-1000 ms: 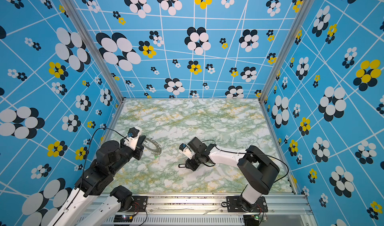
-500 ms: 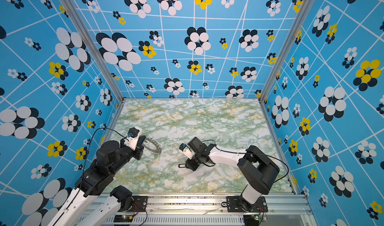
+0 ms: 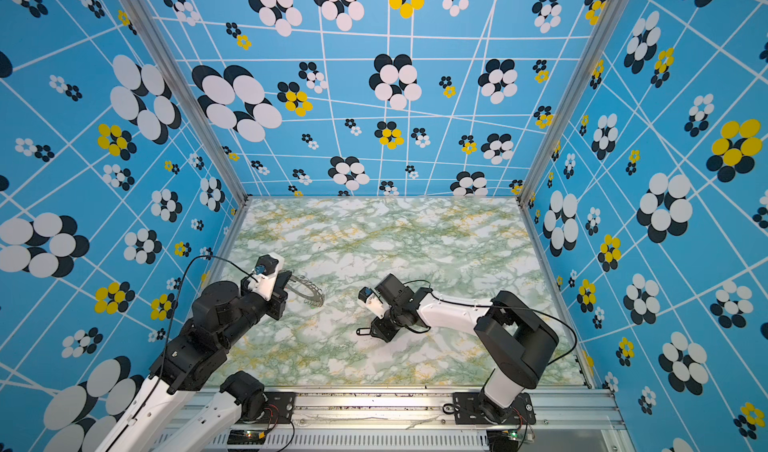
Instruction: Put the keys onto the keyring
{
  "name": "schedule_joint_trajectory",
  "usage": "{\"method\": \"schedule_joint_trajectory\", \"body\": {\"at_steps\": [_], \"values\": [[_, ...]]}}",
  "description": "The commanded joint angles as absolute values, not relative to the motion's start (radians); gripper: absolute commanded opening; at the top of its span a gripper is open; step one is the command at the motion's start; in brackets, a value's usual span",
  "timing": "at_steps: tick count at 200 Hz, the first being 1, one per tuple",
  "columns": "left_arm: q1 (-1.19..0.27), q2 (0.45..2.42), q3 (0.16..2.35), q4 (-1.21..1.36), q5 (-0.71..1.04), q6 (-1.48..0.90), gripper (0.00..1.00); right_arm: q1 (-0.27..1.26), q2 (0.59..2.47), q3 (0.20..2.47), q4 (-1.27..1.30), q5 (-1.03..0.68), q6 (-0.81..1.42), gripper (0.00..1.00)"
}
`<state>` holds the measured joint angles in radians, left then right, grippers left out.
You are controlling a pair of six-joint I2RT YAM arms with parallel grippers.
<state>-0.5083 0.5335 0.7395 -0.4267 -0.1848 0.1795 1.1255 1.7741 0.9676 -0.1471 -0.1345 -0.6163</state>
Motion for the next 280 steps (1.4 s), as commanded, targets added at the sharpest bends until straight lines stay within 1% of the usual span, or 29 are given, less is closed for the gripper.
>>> {"method": "schedule_joint_trajectory", "body": {"at_steps": [1,65,85,118,166,178,219,244,280], "values": [[-0.497,0.524,0.738,-0.397,-0.166,0.166,0.00,1.133,1.793,0.995,-0.175,-0.125,-0.643,0.28],[-0.486,0.522,0.736,-0.391,-0.153,0.161,0.00,1.132,1.820,1.021,-0.190,-0.120,-0.657,0.27],[-0.485,0.518,0.736,-0.391,-0.150,0.161,0.00,1.132,1.837,1.030,-0.213,-0.118,-0.660,0.24],[-0.483,0.517,0.736,-0.390,-0.146,0.159,0.00,1.132,1.853,1.044,-0.246,-0.103,-0.660,0.14],[-0.483,0.515,0.736,-0.392,-0.144,0.158,0.00,1.128,1.819,1.040,-0.266,-0.097,-0.626,0.00],[-0.482,0.515,0.736,-0.391,-0.144,0.158,0.00,1.119,1.799,1.035,-0.268,-0.102,-0.603,0.00],[-0.482,0.517,0.735,-0.388,-0.132,0.156,0.00,1.056,1.711,1.034,-0.318,-0.193,-0.482,0.00],[-0.482,0.523,0.735,-0.383,-0.116,0.153,0.00,0.989,1.685,1.053,-0.362,-0.312,-0.374,0.00],[-0.480,0.527,0.733,-0.379,-0.097,0.149,0.00,0.901,1.647,1.009,-0.315,-0.441,-0.245,0.00]]}}
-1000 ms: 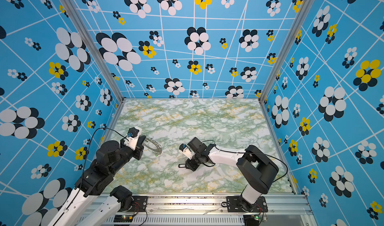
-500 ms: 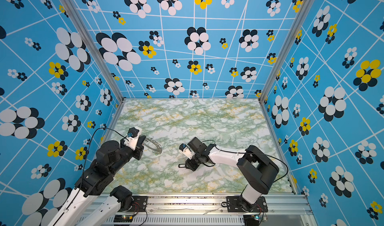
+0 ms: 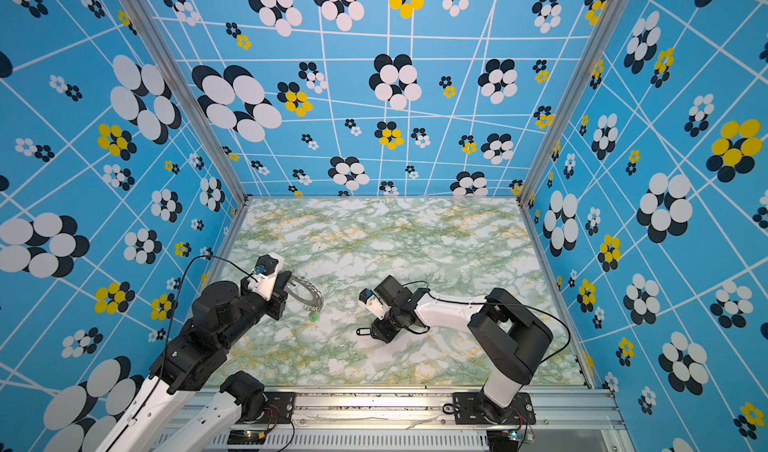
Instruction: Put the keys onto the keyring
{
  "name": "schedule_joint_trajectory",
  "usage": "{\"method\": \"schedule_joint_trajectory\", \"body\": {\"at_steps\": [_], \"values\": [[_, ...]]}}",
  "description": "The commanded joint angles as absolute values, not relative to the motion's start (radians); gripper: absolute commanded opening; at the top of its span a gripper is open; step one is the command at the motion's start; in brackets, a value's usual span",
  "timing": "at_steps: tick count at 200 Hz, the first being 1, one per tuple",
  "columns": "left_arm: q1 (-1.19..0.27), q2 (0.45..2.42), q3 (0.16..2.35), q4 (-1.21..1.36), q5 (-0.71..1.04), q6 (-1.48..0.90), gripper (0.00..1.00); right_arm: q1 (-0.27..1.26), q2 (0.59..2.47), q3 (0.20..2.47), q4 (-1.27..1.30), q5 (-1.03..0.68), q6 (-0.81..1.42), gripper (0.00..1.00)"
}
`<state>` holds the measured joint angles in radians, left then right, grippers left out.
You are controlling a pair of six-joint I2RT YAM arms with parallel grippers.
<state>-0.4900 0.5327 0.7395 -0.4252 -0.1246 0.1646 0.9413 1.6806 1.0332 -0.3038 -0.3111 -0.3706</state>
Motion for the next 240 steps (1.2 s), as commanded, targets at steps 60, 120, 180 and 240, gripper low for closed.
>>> {"method": "schedule_joint_trajectory", "body": {"at_steps": [60,120,180,240], "values": [[-0.480,0.535,0.732,-0.374,-0.077,0.146,0.00,0.861,1.738,0.989,-0.348,-0.427,-0.099,0.00],[-0.476,0.543,0.730,-0.369,-0.072,0.146,0.00,0.841,1.739,0.929,-0.306,-0.363,0.028,0.08],[-0.471,0.545,0.729,-0.366,-0.066,0.143,0.00,0.848,1.637,0.847,-0.220,-0.292,0.024,0.23],[-0.465,0.543,0.730,-0.365,-0.059,0.140,0.00,0.864,1.632,0.840,-0.213,-0.347,-0.010,0.28]]}}
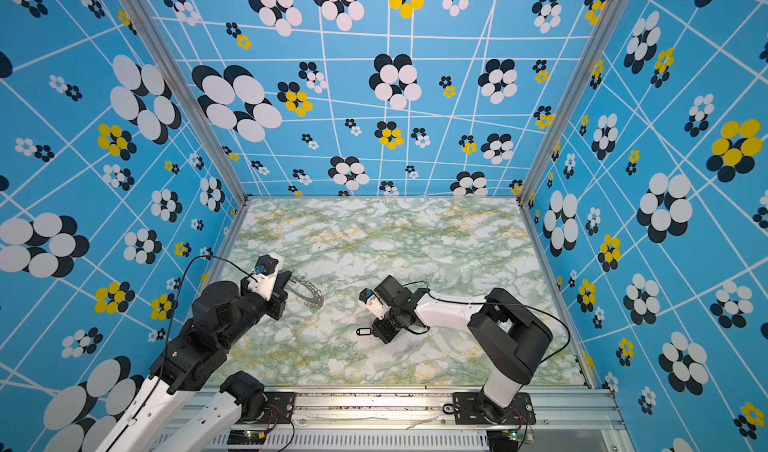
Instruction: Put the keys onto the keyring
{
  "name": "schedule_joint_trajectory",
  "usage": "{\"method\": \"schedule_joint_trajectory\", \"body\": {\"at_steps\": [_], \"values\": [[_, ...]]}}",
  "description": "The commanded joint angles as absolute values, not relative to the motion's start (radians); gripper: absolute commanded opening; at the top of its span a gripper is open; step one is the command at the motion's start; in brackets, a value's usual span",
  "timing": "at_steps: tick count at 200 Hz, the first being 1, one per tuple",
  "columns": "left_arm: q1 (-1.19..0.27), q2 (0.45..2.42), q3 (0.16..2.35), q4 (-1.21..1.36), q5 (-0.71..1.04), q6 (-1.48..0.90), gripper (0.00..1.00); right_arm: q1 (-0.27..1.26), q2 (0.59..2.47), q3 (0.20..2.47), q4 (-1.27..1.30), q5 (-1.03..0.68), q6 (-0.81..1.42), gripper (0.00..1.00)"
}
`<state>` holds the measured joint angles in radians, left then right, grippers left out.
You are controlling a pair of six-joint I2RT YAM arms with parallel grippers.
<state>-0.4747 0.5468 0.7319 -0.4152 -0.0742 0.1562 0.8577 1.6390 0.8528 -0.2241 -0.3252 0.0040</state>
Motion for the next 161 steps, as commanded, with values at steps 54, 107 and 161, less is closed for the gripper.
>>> {"method": "schedule_joint_trajectory", "body": {"at_steps": [54,107,161], "values": [[-0.462,0.543,0.732,-0.361,-0.054,0.137,0.00,0.864,1.658,0.844,-0.207,-0.345,0.019,0.28],[-0.460,0.539,0.732,-0.363,-0.051,0.137,0.00,0.862,1.693,0.862,-0.220,-0.321,0.032,0.31],[-0.460,0.535,0.732,-0.364,-0.053,0.136,0.00,0.861,1.692,0.864,-0.210,-0.348,0.034,0.22]]}}
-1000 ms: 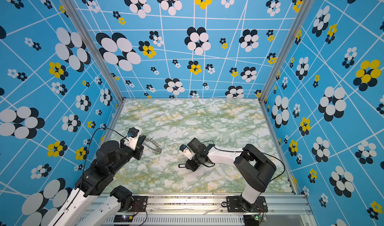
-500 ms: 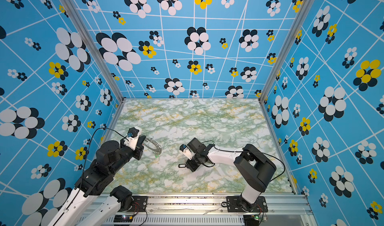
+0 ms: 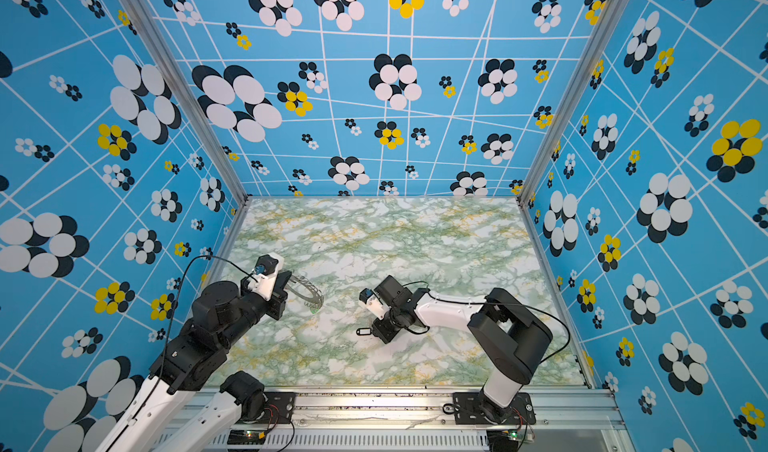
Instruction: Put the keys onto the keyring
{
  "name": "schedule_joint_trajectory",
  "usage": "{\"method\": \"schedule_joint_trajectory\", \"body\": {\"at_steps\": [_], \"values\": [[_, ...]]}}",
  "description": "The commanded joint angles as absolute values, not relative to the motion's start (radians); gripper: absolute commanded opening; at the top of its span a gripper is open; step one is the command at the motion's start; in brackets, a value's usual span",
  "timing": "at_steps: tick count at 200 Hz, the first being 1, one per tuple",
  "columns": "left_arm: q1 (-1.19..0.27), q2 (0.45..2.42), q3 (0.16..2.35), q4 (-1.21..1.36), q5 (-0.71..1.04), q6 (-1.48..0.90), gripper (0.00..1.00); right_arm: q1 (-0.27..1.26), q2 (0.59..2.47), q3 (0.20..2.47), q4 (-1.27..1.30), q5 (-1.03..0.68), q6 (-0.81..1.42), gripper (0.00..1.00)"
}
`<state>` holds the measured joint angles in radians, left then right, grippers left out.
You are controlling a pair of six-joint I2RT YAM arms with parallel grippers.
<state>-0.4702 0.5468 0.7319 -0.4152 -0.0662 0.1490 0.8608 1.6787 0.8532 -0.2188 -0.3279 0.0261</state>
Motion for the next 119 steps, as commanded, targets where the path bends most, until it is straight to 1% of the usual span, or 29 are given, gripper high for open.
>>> {"method": "schedule_joint_trajectory", "body": {"at_steps": [1,32,81,119], "values": [[-0.459,0.535,0.732,-0.362,-0.053,0.136,0.00,0.862,1.691,0.864,-0.210,-0.348,0.035,0.22],[-0.461,0.534,0.730,-0.364,-0.053,0.135,0.00,0.862,1.683,0.859,-0.208,-0.352,0.035,0.12],[-0.460,0.534,0.730,-0.363,-0.050,0.135,0.00,0.860,1.656,0.850,-0.183,-0.336,0.043,0.00],[-0.460,0.536,0.730,-0.363,-0.034,0.133,0.00,0.859,1.587,0.838,-0.196,-0.308,0.016,0.00]]}}
